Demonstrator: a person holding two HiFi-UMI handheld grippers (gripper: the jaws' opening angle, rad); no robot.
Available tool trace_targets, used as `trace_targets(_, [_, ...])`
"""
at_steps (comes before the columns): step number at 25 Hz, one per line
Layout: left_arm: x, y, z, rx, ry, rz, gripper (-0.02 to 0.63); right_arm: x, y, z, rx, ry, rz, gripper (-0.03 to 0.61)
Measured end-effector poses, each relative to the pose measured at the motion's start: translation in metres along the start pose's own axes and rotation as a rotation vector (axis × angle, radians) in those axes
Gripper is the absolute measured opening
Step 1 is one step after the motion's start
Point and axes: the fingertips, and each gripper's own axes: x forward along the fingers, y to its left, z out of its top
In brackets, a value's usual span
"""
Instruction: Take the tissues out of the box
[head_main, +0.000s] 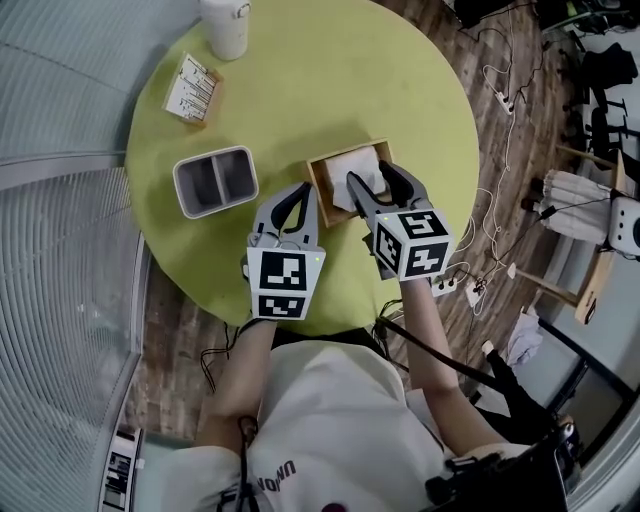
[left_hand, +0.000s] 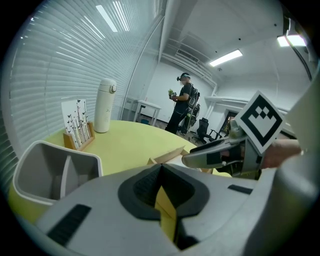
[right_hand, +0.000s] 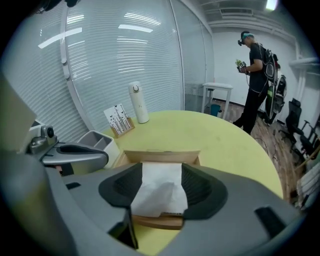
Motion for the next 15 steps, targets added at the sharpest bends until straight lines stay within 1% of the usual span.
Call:
trace_targets(4, [0.000, -0.002, 0.002, -0.007, -0.003, 0.002, 0.009, 0.001, 0.000, -0.004, -0.035, 0.046, -0.010, 0.256])
trace_targets(9, [-0.001, -0.001, 0.001, -0.021, -0.009, 0.008, 0.009, 0.008, 0.000, -0.008, -0.062, 0.079, -0.031, 0.264])
trace_targets(15, [-0.001, 0.000, 0.002, -0.035, -0.018, 0.011, 0.009, 0.014, 0.001, -0.014, -0.081, 0.138, -0.036, 0.265])
